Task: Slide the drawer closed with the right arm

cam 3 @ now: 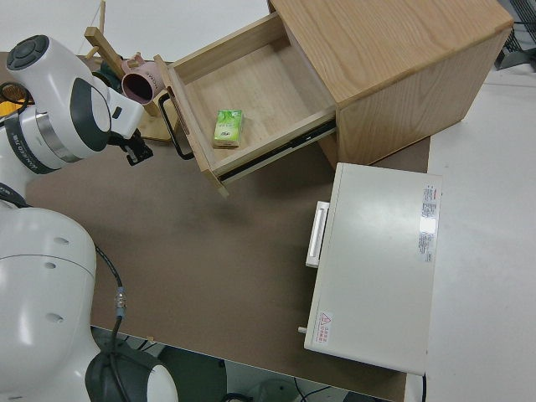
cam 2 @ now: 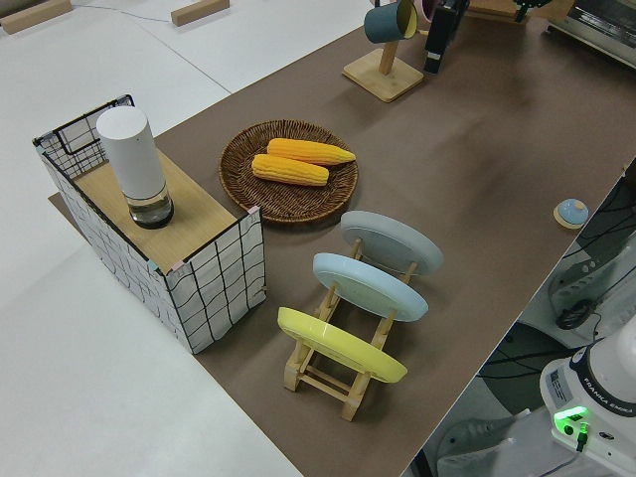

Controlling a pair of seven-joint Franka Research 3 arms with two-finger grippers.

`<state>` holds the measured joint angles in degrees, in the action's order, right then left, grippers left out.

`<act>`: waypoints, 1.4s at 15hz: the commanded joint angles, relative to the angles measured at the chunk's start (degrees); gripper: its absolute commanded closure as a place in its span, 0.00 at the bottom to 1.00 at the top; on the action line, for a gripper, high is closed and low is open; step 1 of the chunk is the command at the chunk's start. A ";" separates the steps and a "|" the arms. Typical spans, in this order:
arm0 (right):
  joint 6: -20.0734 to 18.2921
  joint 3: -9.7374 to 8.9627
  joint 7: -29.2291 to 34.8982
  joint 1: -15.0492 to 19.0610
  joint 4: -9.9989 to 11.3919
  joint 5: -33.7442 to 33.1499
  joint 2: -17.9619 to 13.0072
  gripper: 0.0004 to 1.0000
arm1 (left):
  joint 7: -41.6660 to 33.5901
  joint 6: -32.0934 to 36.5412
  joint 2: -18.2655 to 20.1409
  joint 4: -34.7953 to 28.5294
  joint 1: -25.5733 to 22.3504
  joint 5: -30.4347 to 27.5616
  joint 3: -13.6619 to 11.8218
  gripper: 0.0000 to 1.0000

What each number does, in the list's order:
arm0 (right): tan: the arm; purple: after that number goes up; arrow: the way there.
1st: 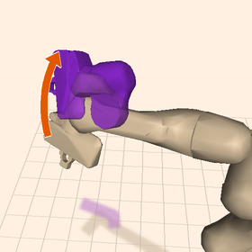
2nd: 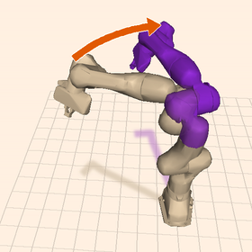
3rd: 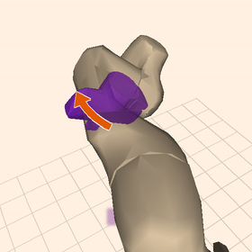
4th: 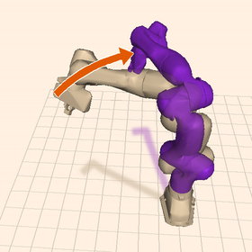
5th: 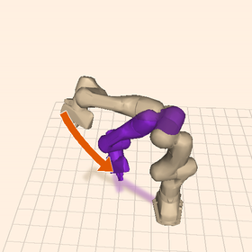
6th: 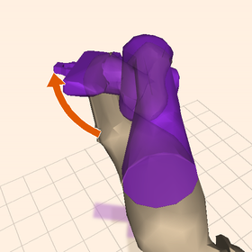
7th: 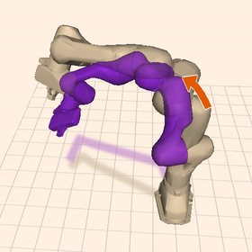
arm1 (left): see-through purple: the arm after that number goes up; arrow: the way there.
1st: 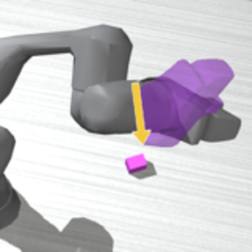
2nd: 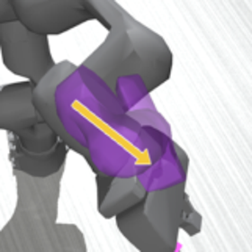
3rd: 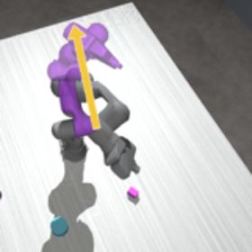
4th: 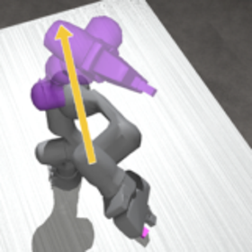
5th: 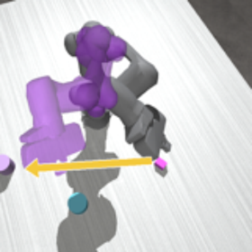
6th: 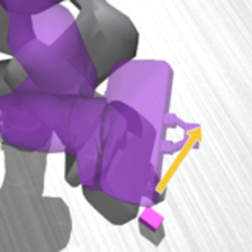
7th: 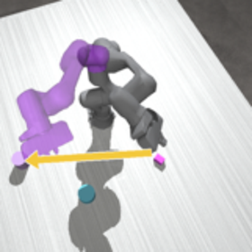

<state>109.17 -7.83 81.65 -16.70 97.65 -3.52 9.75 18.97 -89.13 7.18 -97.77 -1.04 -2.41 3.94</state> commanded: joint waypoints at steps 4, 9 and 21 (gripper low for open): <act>0.25 0.09 -9.12 5.35 -0.01 -2.28 0.62 1.00 | -0.51 0.89 0.47 0.21 0.07 -0.05 -0.25 0.01; 0.51 1.77 -15.02 6.50 -0.01 -2.28 0.71 1.00 | -0.51 0.89 0.47 0.21 0.07 -0.05 -0.25 0.01; 1.48 4.76 -27.06 11.86 -2.90 -2.28 2.82 1.00 | -0.51 0.89 0.47 0.21 0.07 -0.05 -0.25 0.01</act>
<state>109.58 -2.67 58.01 -7.64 97.41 -4.68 10.62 18.96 -89.13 7.18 -97.77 -1.04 -2.41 3.94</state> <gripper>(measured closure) 0.991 0.004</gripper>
